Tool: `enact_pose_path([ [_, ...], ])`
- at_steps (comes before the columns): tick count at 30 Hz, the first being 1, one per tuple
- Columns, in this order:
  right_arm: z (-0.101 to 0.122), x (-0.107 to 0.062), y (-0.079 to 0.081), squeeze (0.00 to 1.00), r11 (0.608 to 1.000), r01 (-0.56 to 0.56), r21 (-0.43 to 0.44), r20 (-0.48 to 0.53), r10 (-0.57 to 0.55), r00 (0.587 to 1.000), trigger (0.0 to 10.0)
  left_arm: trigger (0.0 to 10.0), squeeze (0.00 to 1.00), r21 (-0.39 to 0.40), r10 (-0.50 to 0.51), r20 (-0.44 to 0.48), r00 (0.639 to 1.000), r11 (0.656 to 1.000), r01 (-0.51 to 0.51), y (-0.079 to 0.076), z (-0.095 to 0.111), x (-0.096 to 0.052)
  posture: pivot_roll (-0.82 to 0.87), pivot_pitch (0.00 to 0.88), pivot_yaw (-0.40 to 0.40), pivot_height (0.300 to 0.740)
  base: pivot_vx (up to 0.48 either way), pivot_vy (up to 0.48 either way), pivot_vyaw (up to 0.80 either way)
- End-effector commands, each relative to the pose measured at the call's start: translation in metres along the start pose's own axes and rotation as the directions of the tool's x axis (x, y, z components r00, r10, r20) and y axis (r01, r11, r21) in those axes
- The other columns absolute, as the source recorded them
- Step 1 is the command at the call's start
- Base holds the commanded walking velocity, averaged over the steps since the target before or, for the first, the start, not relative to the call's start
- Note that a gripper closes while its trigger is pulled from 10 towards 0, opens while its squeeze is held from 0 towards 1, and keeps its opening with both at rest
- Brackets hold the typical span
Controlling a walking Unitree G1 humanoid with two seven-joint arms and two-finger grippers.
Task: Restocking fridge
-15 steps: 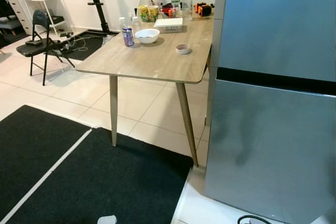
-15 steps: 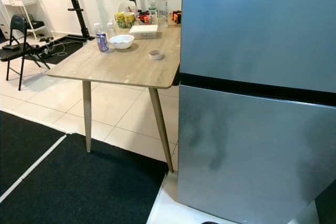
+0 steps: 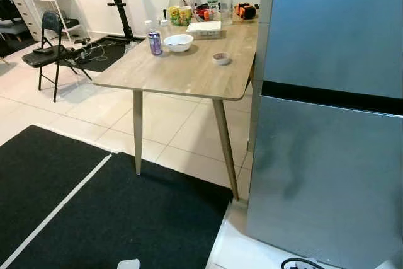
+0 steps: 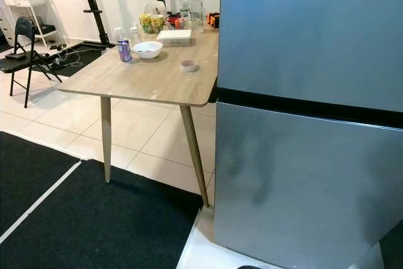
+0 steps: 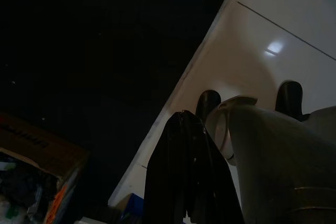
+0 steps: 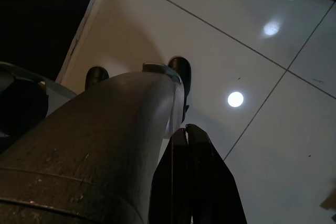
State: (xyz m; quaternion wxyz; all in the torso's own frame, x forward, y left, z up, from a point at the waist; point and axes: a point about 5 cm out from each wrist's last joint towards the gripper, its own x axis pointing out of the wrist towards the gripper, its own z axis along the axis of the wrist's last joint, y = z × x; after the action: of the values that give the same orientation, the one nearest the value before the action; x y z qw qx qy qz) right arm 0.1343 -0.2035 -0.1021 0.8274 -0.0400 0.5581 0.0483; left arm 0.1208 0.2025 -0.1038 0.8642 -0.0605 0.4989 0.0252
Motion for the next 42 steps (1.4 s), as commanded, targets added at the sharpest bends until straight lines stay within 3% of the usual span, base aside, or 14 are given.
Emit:
enact_pose_path([
  [1, -0.0004, 0.0006, 0.0037, 0.00, 1.000, -0.005, -0.023, -0.001, 0.005, 1.000, 10.0, 10.0, 0.00, 0.015, 0.007, -0.016, 1.000, 1.000, -0.007, 0.0017, -0.0036, -0.0009, -0.04, 0.000, 0.056, 0.740, 0.000, 0.000, 0.77],
  [42, 0.0024, -0.0002, -0.0004, 0.00, 0.998, -0.014, -0.056, 0.011, 0.015, 1.000, 10.0, 10.0, 0.00, -0.036, 0.019, -0.011, 1.000, 0.999, -0.020, 0.0018, 0.0004, 0.0004, -0.05, 0.000, 0.044, 0.740, 0.000, 0.000, 0.77],
])
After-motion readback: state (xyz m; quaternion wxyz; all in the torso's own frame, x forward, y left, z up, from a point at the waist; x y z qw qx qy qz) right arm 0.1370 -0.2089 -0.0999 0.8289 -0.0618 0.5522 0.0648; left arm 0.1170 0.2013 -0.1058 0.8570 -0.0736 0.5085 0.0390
